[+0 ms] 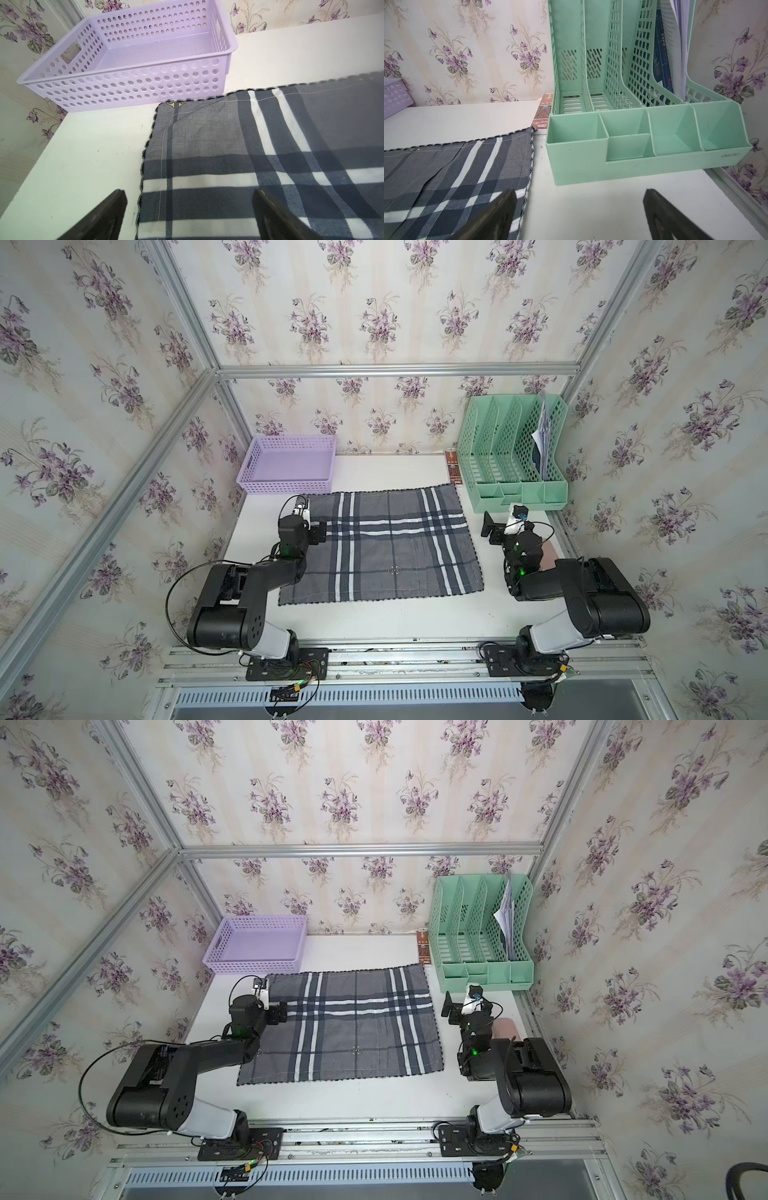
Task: Roll up the pillowcase
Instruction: Fold the pillowcase.
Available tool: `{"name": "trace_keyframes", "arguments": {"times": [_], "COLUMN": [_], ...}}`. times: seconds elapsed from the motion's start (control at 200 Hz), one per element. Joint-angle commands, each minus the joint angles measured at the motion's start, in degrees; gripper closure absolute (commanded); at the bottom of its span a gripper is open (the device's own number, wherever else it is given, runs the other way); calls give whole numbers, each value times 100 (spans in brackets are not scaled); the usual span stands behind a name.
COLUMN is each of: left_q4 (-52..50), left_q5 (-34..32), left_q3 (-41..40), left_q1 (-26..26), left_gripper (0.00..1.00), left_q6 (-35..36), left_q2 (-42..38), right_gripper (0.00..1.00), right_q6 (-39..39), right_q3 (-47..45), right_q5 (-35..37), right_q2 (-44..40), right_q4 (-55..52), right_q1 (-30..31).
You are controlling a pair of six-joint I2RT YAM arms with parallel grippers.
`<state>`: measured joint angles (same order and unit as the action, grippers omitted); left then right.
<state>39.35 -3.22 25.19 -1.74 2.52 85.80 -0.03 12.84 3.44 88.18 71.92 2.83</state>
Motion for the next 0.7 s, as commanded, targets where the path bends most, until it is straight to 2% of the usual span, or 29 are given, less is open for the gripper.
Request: {"name": "trace_keyframes", "arguments": {"times": [0.0,0.439,0.509,0.534,0.564,0.639,0.694], "left_q4": [83,79,-136,-480,-1507,-4247,-5862], "left_q5": [-3,50,-191,-386,-667,-1599,-1558], "left_q3": [32,39,153,358,801,2116,2875], "left_q1": [7,34,33,25,16,32,27], "left_gripper": [1,1,1,1,1,1,1], "left_q6": [0,-18,-89,-140,-345,-1569,-2348], "left_q2": [6,-15,-124,-262,-496,-827,-764], "right_gripper": [0,0,0,0,0,0,3], "right_q6": [3,38,73,175,286,789,1340], "right_q3": [25,53,27,38,162,1137,1755], "right_q5": [-2,-35,170,411,748,1204,1087], "right_q2": [-3,-3,-34,-108,-386,-1309,-1679], "right_q4": [32,-29,52,-10,-489,-2963,-4227], "right_q1": [-2,-28,-28,-24,-19,-20,-19]}}
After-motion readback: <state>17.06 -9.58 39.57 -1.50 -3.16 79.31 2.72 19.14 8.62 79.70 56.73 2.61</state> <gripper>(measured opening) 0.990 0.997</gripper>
